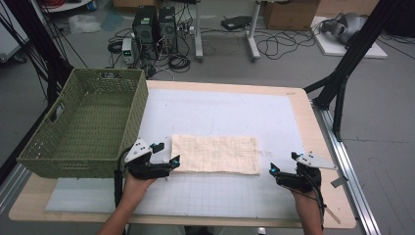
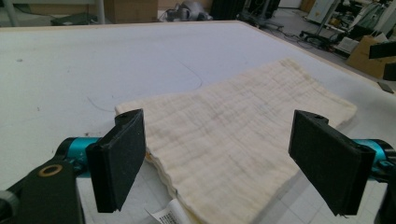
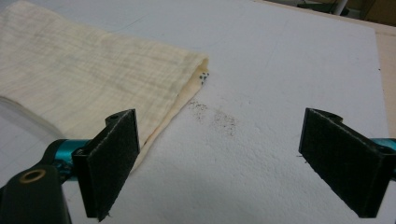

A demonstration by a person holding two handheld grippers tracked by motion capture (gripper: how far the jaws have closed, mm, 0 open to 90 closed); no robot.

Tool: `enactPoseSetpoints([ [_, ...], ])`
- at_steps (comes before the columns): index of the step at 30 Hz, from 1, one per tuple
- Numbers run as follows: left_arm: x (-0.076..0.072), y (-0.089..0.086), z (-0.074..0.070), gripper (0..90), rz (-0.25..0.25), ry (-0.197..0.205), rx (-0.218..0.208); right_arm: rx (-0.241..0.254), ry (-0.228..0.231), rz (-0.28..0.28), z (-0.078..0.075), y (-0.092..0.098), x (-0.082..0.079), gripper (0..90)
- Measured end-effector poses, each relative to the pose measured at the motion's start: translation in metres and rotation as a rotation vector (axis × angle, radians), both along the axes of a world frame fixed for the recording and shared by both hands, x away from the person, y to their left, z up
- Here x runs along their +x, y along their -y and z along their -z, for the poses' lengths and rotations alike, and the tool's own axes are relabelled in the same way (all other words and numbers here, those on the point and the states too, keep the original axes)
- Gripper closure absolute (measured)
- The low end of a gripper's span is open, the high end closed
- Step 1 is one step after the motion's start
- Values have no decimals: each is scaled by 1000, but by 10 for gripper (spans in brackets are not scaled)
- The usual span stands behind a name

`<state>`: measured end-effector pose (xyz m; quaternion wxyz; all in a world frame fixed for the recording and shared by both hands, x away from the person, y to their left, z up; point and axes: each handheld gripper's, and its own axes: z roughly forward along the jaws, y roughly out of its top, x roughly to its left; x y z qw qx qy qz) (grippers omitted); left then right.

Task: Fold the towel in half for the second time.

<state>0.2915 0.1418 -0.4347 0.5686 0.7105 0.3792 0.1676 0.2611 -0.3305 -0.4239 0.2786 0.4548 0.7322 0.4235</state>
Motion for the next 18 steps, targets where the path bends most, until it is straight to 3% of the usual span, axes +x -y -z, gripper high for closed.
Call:
enactPoseSetpoints([
  [12, 5, 0, 3, 202, -6, -29, 0, -13, -8, -13, 2, -1, 4, 116],
  [18, 15, 2, -7, 214, -10, -28, -27, -5, -10, -15, 2, -1, 3, 116],
])
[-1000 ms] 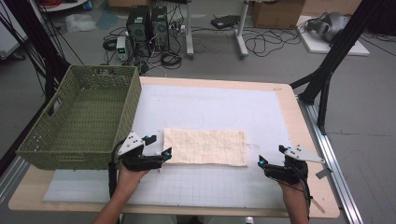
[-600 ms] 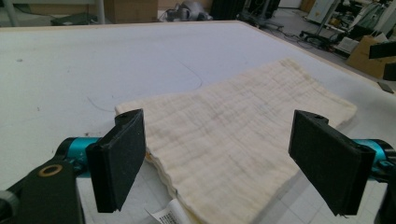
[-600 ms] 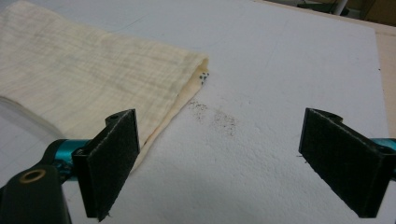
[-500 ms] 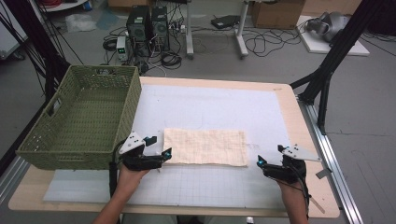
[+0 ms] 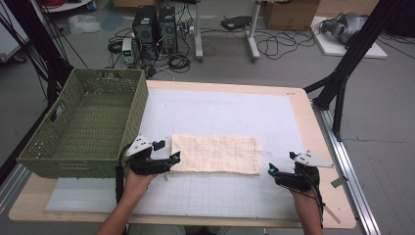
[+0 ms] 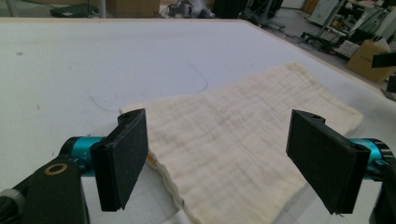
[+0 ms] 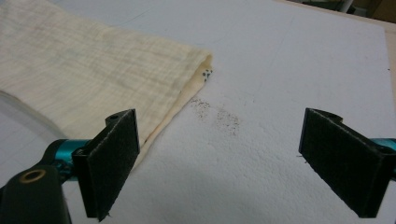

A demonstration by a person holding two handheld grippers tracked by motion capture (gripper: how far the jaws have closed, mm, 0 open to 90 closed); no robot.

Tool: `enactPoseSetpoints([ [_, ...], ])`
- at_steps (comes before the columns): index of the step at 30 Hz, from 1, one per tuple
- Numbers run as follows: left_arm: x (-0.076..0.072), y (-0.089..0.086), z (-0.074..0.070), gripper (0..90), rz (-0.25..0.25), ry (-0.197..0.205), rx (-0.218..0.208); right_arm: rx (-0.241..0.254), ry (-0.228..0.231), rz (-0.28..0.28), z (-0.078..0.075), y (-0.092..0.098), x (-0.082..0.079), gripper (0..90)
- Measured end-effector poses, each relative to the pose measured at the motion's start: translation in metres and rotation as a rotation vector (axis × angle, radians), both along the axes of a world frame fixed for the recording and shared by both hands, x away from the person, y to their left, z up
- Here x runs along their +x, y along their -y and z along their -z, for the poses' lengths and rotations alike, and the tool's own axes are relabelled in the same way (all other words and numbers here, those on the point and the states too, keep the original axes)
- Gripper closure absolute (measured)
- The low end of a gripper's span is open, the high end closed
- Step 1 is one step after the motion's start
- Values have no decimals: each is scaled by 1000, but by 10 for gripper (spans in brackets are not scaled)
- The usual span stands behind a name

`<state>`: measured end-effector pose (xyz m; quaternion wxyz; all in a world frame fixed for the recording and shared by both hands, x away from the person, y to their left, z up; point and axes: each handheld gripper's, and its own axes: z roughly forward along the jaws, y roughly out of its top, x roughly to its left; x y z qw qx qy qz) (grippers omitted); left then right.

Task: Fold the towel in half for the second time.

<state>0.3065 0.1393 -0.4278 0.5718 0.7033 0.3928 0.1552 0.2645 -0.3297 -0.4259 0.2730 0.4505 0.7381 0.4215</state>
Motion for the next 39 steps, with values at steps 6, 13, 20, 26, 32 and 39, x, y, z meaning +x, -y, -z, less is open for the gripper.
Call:
enactPoseSetpoints([
  [6, 29, 8, -17, 243, 19, -25, 5, 8, 0, 6, 0, 3, 1, 116],
  [13, 62, 15, -23, 200, -11, -70, 39, 7, -8, -1, 1, 2, 2, 116],
  [20, 83, 20, -10, 191, -70, -160, 119, 10, -17, -2, 2, 1, 3, 116],
  [26, 89, 23, 0, 306, -63, -169, 185, 8, -21, -9, 3, 1, 5, 116],
  [32, 95, 24, 11, 463, -59, -193, 248, 10, -32, -13, 5, 0, 6, 116],
  [39, 96, 30, 21, 511, -47, -199, 342, 13, -41, -16, 6, -1, 6, 116],
])
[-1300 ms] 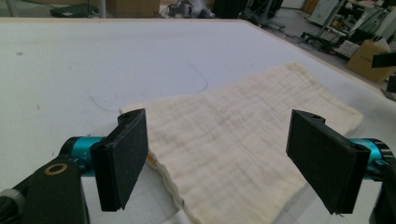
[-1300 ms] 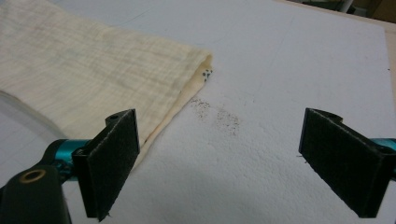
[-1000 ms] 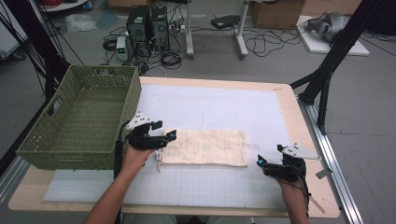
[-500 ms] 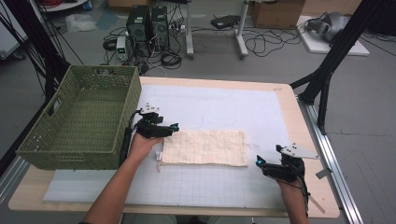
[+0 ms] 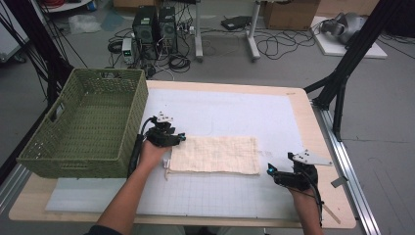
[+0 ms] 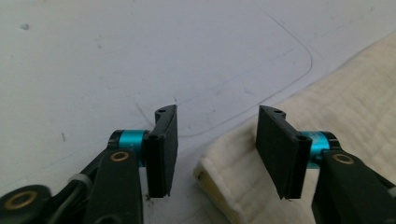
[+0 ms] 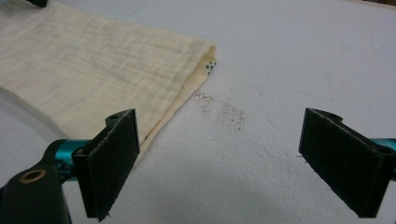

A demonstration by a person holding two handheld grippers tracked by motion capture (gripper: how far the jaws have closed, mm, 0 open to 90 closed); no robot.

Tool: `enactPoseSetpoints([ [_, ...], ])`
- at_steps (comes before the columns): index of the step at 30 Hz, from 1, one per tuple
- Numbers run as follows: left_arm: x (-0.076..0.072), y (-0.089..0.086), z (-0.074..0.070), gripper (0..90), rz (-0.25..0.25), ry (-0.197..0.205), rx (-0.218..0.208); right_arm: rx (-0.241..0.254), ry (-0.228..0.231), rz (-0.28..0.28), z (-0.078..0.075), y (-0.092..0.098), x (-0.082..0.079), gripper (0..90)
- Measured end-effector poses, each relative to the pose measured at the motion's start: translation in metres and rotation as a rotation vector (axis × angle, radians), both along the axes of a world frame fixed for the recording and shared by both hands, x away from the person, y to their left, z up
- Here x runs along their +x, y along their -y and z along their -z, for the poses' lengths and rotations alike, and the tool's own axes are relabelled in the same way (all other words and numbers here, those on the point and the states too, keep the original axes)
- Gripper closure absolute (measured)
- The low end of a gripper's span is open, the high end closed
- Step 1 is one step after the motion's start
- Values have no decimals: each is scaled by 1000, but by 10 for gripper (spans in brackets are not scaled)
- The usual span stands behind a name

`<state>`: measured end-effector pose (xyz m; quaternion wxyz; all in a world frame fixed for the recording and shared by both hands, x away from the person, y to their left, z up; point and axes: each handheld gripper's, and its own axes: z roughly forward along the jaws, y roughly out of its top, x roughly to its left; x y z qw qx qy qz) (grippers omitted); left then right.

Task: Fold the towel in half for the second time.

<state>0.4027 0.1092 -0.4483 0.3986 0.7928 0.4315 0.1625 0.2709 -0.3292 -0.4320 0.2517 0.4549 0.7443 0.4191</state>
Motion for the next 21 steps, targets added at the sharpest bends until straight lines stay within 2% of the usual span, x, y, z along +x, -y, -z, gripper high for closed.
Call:
enactPoseSetpoints([
  [2, -2, 1, 0, 534, 7, 23, 27, -2, -3, -2, 1, -1, 0, 117],
  [4, -3, 0, -1, 583, 11, 21, 35, -6, -6, -4, 1, -2, 1, 116],
  [7, -4, 1, 0, 726, 25, 12, 6, -5, -13, -10, 2, -4, 5, 116],
  [10, -5, 1, 1, 807, 37, 14, -2, -3, -10, -23, 0, -9, 11, 117],
  [16, -5, -2, 3, 828, 29, 3, -48, 7, -32, -59, -7, -19, 29, 117],
  [21, -7, 0, 3, 842, 32, 24, -33, 9, -71, -102, -15, -28, 56, 118],
])
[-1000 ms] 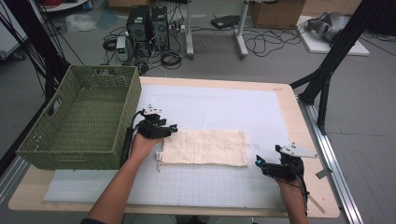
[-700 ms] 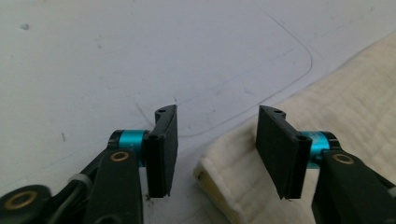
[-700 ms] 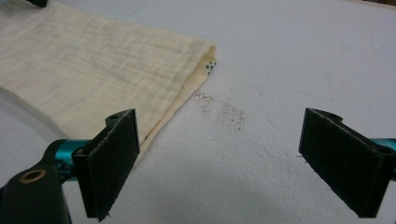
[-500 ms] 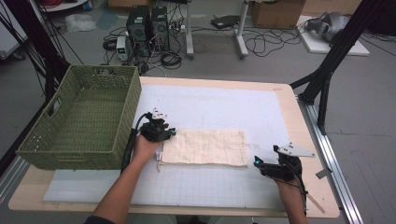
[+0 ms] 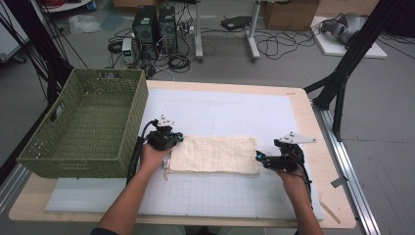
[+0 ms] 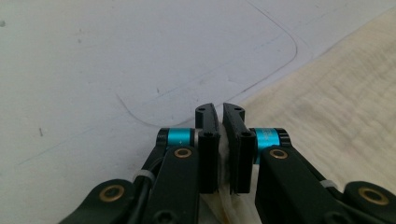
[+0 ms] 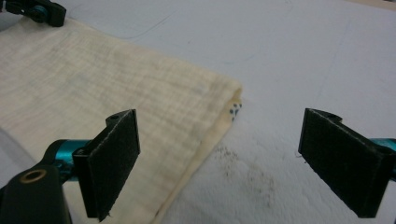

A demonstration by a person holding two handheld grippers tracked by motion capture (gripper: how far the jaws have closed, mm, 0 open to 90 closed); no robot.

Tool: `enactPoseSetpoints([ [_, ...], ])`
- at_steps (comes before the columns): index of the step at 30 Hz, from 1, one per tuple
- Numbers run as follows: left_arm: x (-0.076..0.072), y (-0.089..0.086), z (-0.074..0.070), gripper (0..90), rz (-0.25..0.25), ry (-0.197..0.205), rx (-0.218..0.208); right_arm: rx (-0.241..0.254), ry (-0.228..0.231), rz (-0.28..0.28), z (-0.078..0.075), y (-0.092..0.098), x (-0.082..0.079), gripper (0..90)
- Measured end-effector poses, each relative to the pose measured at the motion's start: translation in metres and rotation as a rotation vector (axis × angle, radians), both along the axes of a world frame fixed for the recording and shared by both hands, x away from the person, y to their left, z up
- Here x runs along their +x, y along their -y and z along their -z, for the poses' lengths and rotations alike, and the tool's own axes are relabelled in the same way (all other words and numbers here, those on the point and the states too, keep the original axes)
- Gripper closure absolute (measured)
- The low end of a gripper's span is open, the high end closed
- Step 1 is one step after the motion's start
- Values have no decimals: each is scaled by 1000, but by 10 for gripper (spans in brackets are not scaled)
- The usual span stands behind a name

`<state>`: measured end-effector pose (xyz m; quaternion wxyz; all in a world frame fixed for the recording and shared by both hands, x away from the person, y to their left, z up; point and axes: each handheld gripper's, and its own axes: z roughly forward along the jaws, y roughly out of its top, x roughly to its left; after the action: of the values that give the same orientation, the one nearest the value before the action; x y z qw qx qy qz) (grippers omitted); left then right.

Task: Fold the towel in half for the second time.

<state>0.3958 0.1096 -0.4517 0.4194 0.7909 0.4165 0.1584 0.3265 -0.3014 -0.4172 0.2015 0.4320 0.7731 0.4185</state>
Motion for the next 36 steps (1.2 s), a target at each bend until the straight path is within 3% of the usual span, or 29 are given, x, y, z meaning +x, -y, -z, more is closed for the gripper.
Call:
enactPoseSetpoints([
  [7, 0, 0, 0, 842, -5, -3, -9, -50, -72, -77, -4, -17, 37, 241],
  [14, 1, -1, 0, 844, -6, -11, -24, -69, -98, -78, 5, -27, 63, 402],
  [22, 1, -3, 0, 842, -11, -22, -37, -126, -153, -95, 18, -31, 77, 645],
  [25, 0, -4, 0, 847, -19, -23, -46, -121, -186, -111, 21, -30, 76, 762],
  [29, -2, -8, 0, 857, -49, -14, -95, -173, -156, -109, 19, -32, 74, 854],
  [33, -6, -16, -1, 863, -85, 17, -204, -193, -94, -77, 18, -33, 69, 861],
  [36, -9, -16, -4, 864, -74, 44, -212, -178, -50, -61, 16, -31, 64, 860],
])
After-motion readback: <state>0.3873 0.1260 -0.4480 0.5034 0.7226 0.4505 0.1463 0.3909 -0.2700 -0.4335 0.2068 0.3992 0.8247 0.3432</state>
